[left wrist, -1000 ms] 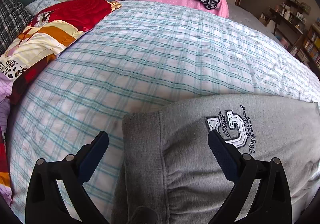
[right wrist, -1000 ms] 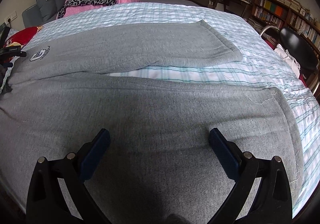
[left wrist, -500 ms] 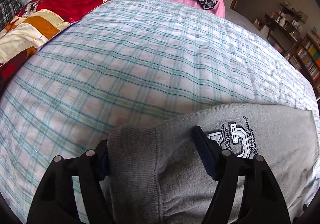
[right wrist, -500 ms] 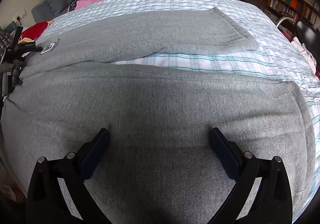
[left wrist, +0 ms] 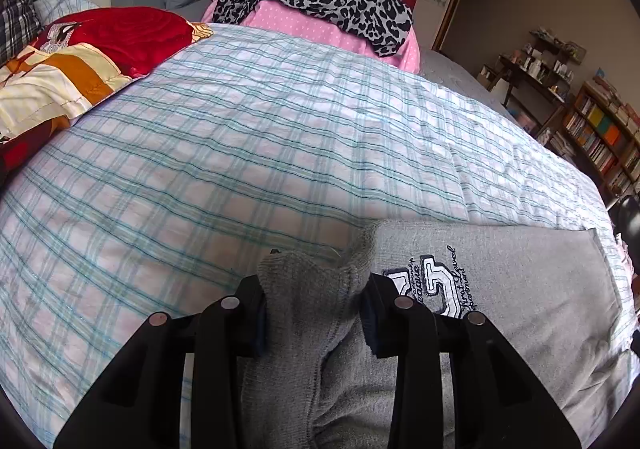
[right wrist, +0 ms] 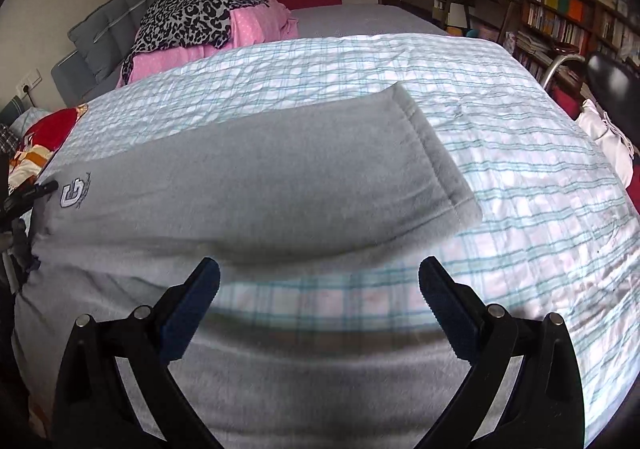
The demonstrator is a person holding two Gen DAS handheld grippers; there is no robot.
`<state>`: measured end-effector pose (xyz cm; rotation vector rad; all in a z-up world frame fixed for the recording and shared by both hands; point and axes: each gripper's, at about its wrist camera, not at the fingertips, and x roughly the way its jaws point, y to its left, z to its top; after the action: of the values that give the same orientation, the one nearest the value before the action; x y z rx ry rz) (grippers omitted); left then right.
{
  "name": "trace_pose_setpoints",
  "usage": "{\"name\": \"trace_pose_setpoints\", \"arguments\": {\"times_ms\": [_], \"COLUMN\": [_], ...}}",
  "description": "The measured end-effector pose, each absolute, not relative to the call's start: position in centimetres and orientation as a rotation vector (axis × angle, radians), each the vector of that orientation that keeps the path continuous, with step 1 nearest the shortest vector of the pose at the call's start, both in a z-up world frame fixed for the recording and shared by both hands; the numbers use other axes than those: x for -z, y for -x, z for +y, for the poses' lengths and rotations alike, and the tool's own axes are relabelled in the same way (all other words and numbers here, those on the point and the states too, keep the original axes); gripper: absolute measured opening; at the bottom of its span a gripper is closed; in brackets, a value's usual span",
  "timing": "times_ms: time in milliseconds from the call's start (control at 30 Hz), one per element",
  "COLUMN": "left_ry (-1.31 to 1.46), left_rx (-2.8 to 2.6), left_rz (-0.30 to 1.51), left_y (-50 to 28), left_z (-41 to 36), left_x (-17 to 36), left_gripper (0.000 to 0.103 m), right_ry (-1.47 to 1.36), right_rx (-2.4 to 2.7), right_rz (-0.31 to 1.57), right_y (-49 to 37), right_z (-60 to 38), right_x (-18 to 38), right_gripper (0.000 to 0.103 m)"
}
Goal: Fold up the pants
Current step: 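Grasp the leg cuff with the right gripper while the left gripper holds the logo end, then lift the pants with both grippers and fold them over onto themselves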
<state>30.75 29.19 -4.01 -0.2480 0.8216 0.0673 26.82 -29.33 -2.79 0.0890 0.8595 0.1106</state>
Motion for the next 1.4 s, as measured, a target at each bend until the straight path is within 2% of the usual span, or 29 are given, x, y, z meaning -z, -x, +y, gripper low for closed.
{"name": "trace_pose_setpoints", "arguments": {"times_ms": [433, 600, 733, 767, 833, 867, 900, 933, 1000, 1400], "left_ry": [0.244, 0.267, 0.262, 0.261, 0.26, 0.26, 0.259, 0.259, 0.259, 0.332], "left_rx": [-0.083, -0.076, -0.078, -0.078, -0.078, -0.079, -0.079, -0.079, -0.079, -0.033], "left_rz": [0.842, 0.851, 0.853, 0.854, 0.855, 0.855, 0.854, 0.854, 0.849, 0.768], "left_y": [-31.1, -31.3, -31.3, -31.3, -31.3, -31.4, -31.4, -31.4, -31.3, -29.5], "left_z": [29.3, 29.6, 29.6, 29.6, 29.5, 29.5, 29.5, 29.5, 29.5, 30.1], "left_x": [4.7, 5.1, 5.2, 5.2, 5.2, 5.2, 5.2, 5.2, 5.2, 2.2], "left_gripper": [0.035, 0.035, 0.035, 0.035, 0.035, 0.035, 0.035, 0.035, 0.035, 0.035], "right_ry": [-0.101, -0.222, -0.221, -0.205, -0.182, -0.18, -0.189, -0.188, -0.178, -0.232], "right_rx": [0.051, 0.042, 0.045, 0.055, 0.061, 0.047, 0.036, 0.043, 0.035, 0.011], "right_rz": [0.856, 0.906, 0.976, 0.997, 0.981, 0.971, 0.968, 0.962, 0.939, 0.724], "right_y": [-46.8, -51.7, -54.0, -54.5, -54.6, -54.6, -54.5, -54.3, -53.8, -45.2], "right_z": [-36.1, -37.3, -36.9, -36.6, -36.4, -36.3, -36.3, -36.3, -36.2, -37.5], "right_x": [4.0, 5.5, 7.6, 8.2, 8.5, 8.5, 8.4, 8.2, 7.5, -1.5], "right_gripper": [0.099, 0.08, 0.069, 0.061, 0.054, 0.037, 0.028, 0.026, 0.014, 0.013]}}
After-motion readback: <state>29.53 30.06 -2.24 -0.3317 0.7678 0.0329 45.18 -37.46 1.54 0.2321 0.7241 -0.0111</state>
